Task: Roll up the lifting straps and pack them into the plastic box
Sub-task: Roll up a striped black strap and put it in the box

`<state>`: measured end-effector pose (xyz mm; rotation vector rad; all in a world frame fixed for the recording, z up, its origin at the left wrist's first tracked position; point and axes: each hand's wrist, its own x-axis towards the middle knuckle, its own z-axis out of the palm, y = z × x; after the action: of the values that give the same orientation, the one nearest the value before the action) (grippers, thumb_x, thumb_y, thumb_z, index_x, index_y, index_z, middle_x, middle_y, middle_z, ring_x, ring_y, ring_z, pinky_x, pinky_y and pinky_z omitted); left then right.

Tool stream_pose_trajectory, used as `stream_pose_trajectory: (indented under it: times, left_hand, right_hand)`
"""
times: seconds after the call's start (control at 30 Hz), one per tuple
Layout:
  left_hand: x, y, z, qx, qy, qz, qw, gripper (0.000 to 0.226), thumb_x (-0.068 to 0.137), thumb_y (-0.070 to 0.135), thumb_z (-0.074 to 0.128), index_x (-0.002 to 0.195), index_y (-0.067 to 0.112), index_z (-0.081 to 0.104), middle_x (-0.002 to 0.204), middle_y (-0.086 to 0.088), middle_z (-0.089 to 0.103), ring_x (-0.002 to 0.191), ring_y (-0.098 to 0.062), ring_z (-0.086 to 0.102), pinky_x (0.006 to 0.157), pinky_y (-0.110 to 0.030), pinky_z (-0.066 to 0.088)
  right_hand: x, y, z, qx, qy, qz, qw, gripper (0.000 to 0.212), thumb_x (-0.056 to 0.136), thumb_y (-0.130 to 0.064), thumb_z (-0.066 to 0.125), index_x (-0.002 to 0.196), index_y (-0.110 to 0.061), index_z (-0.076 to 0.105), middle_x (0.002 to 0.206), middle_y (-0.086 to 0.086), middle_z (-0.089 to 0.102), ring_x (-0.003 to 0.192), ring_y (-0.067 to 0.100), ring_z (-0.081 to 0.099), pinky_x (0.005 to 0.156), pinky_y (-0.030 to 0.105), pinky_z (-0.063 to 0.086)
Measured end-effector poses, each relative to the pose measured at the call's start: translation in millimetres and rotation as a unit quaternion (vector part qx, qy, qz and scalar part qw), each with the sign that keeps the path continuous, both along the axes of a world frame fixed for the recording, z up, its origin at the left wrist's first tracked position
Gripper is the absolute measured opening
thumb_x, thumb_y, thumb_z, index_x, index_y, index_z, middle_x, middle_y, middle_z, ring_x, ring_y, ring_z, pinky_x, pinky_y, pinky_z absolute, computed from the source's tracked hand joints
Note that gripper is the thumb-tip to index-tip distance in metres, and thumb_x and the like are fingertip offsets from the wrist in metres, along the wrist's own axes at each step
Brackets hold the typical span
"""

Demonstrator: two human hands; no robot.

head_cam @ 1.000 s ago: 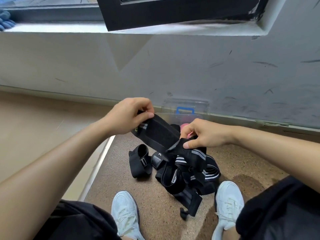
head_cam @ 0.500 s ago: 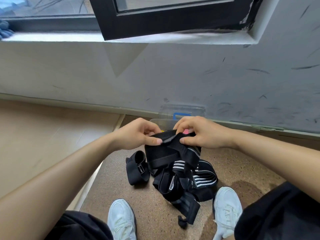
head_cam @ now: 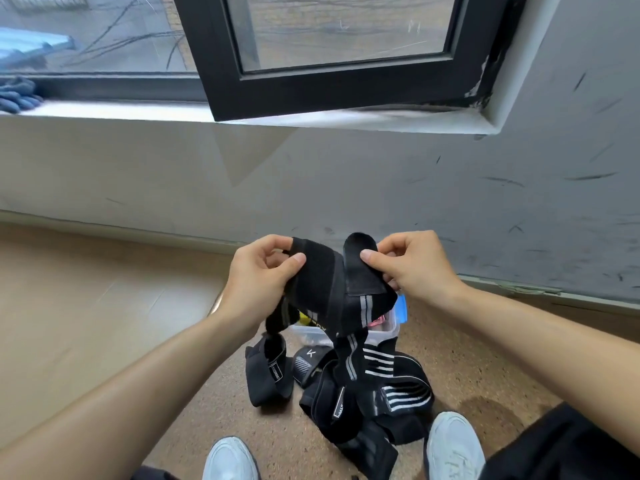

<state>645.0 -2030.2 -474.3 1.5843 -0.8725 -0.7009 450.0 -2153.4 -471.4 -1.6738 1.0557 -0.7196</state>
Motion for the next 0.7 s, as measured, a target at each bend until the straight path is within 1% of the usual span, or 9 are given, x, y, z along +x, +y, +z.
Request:
stream_pose_trajectory:
  times: [0.07,0.1,0.2,0.3,0.37,0.43,0.53,0.63,0.7]
  left_hand:
    - [2.2,1.5,0.6,-0.006,-0.014,0.023,1.0,0.009,0.094,0.009,0.073,0.098,0.017,0.075,0.08,-0.011,0.077,0.08,-0.034,0.076,0.08,-0.055,0.062]
    - [3.8,1.9,0.7,-0.007,-0.027,0.033,0.999,0.01,0.093,0.011,0.074,0.098,0.019,0.075,0.081,-0.011,0.078,0.083,-0.037,0.076,0.081,-0.058,0.062]
    - [8.2,3.2,2.0,-0.009,-0.056,0.061,0.997,0.009,0.09,0.015,0.076,0.095,0.023,0.075,0.077,-0.006,0.077,0.08,-0.03,0.075,0.081,-0.058,0.061]
    - [15.8,2.1,2.3,-0.007,-0.069,0.083,0.994,0.01,0.084,0.026,0.077,0.093,0.029,0.074,0.074,-0.002,0.077,0.079,-0.03,0.075,0.079,-0.059,0.061]
    - [16.6,1.3,1.2,-0.013,-0.064,0.091,0.994,0.012,0.086,0.024,0.077,0.092,0.033,0.073,0.073,0.0,0.076,0.076,-0.028,0.074,0.08,-0.06,0.061]
    - [12.1,0.6,-1.4,-0.016,-0.058,0.093,0.994,0.014,0.089,0.018,0.077,0.091,0.032,0.072,0.07,0.001,0.074,0.07,-0.023,0.071,0.08,-0.06,0.061]
    - [4.2,-0.9,-4.9,-0.016,-0.049,0.086,0.995,0.015,0.09,0.017,0.076,0.096,0.03,0.072,0.071,0.001,0.074,0.071,-0.023,0.07,0.08,-0.06,0.06]
    - [0.5,-1.8,-3.9,-0.02,-0.063,0.094,0.993,0.016,0.09,0.017,0.077,0.098,0.03,0.072,0.072,0.002,0.075,0.076,-0.025,0.073,0.082,-0.055,0.061]
    - [3.9,-1.3,-2.9,-0.016,-0.075,0.1,0.992,0.017,0.088,0.017,0.078,0.094,0.032,0.073,0.069,0.004,0.073,0.073,-0.023,0.071,0.082,-0.052,0.061]
  right_hand:
    - [-0.8,1.0,4.8,-0.008,0.0,0.003,1.0,0.022,0.086,-0.018,0.081,0.07,-0.006,0.071,0.05,-0.003,0.054,0.049,0.013,0.052,0.05,0.028,0.048]
    - [-1.5,0.4,7.7,-0.019,0.004,0.005,1.0,0.022,0.086,-0.018,0.081,0.071,-0.005,0.071,0.051,0.0,0.054,0.051,0.015,0.052,0.051,0.03,0.049]
    - [-5.6,-2.8,19.2,-0.061,0.031,0.01,0.998,0.023,0.084,-0.018,0.082,0.07,-0.005,0.07,0.053,0.004,0.054,0.05,0.018,0.054,0.054,0.036,0.053]
    - [-10.6,-5.9,28.9,-0.089,0.044,0.006,0.995,0.022,0.084,-0.016,0.082,0.069,-0.005,0.07,0.054,0.006,0.057,0.048,0.021,0.058,0.049,0.033,0.056]
    - [-10.1,-3.3,28.7,-0.1,0.053,-0.002,0.994,0.022,0.082,-0.017,0.083,0.067,-0.007,0.071,0.053,0.006,0.061,0.048,0.023,0.062,0.049,0.033,0.057]
    - [-5.7,2.9,22.0,-0.121,0.079,-0.009,0.989,0.024,0.08,-0.022,0.085,0.062,-0.013,0.071,0.05,0.0,0.063,0.05,0.024,0.066,0.058,0.038,0.061]
    - [3.6,12.0,11.4,-0.164,0.116,-0.015,0.98,0.029,0.078,-0.027,0.085,0.055,-0.02,0.068,0.044,-0.01,0.059,0.05,0.013,0.063,0.069,0.038,0.061]
    - [10.6,17.2,7.6,-0.196,0.134,-0.01,0.971,0.028,0.079,-0.027,0.083,0.056,-0.018,0.069,0.047,-0.01,0.059,0.058,0.016,0.063,0.079,0.04,0.057]
    - [11.4,14.2,5.6,-0.201,0.152,0.001,0.968,0.028,0.078,-0.026,0.082,0.057,-0.015,0.069,0.05,-0.005,0.063,0.062,0.021,0.067,0.079,0.041,0.057]
